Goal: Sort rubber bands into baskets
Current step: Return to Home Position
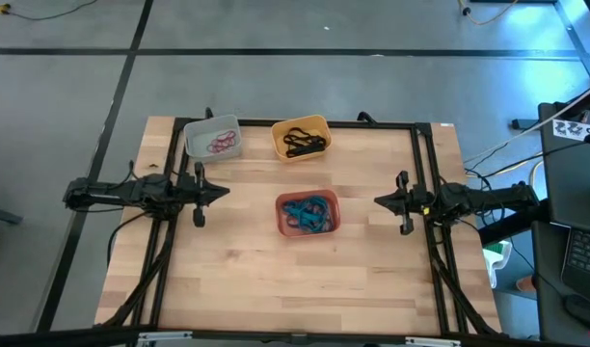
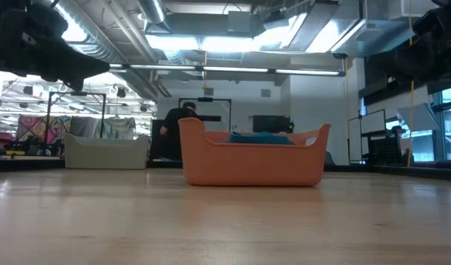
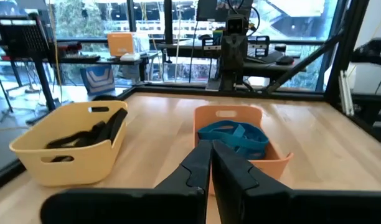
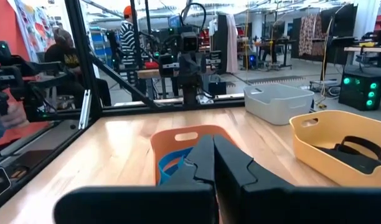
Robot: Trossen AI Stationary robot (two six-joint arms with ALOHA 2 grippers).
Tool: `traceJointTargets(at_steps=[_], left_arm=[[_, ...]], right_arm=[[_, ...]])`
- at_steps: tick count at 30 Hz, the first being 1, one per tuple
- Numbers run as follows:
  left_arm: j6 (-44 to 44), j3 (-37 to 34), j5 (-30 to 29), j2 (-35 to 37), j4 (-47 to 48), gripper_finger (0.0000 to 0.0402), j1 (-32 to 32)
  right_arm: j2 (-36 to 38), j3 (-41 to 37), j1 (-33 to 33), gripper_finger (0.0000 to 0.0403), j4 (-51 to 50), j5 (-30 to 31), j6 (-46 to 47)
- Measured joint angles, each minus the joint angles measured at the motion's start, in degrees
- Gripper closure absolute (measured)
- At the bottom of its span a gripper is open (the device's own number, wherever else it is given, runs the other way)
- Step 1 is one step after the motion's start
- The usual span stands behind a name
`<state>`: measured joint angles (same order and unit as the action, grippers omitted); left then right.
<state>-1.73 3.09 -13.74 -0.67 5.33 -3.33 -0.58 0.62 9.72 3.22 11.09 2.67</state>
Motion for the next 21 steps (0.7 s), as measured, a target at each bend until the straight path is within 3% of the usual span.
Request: traceJointTargets(at_steps=[21], left_arm=[[0.39, 0.00, 0.41, -0.28, 0.04, 0.0396, 0.00]], right_arm=[[-0.02, -0.11, 0.00, 0.0402, -0.14, -0.12, 0.01]])
